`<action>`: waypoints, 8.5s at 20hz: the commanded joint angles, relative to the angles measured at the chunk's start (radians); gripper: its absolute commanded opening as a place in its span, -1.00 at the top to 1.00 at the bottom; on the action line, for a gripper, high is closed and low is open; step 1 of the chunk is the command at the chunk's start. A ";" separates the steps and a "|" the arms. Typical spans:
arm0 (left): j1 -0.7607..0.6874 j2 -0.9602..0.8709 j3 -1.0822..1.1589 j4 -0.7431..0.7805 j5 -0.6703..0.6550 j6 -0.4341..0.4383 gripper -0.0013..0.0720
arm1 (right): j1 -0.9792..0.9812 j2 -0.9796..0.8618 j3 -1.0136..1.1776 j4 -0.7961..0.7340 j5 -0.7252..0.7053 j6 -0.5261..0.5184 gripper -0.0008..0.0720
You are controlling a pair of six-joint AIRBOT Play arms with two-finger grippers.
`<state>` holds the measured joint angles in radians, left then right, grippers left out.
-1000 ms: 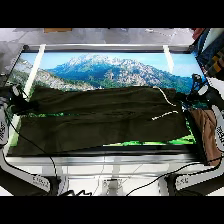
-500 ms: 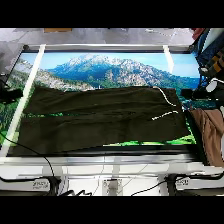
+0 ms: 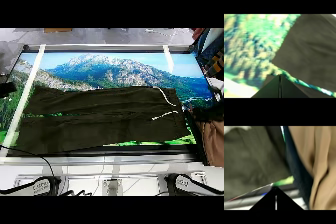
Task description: Fold the clothes and pants, and hang the long-sleeved shirts on hangers.
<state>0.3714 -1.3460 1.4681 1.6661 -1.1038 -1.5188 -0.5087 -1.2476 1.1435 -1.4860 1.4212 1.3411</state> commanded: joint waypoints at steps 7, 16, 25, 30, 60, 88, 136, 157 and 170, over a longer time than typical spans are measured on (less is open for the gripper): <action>-0.014 0.007 -0.074 -0.176 0.068 0.137 0.92 | -0.287 0.401 -0.574 0.331 -0.251 0.076 -0.46; -0.014 0.006 -0.074 -0.175 0.077 0.137 0.92 | -0.287 0.224 -0.669 0.417 -0.503 0.219 -0.47; 0.011 0.006 -0.074 -0.176 -0.017 0.136 -0.40 | -0.287 0.101 -0.669 0.735 -0.683 -0.160 0.03; 0.117 0.008 -0.077 -0.222 -0.273 0.127 -0.40 | -0.287 0.105 -0.669 0.767 -0.688 -0.238 0.69; 0.876 0.275 -0.998 -0.755 0.282 0.482 -0.55 | -0.287 0.107 -0.668 0.748 -0.699 -0.236 0.86; 0.451 0.291 -0.657 -0.907 0.365 0.347 0.94 | -0.268 0.544 -0.365 0.359 -0.404 0.142 0.87; 0.036 -0.295 -0.060 -0.926 0.591 0.045 -0.32 | 0.142 -0.358 0.093 0.490 -1.138 0.341 -0.89; 0.187 -0.249 -0.454 -1.012 0.505 0.077 -0.21 | 0.306 -0.317 0.180 0.356 -0.605 0.005 -0.89; 0.048 -0.361 -0.388 -1.054 0.850 0.174 -0.62 | 0.350 -0.317 0.180 0.366 -0.636 0.000 -0.89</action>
<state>0.4648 -1.6836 1.0527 0.6159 -0.3756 -1.3655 -0.1612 -1.5654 1.3224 -1.1240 0.7898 1.3407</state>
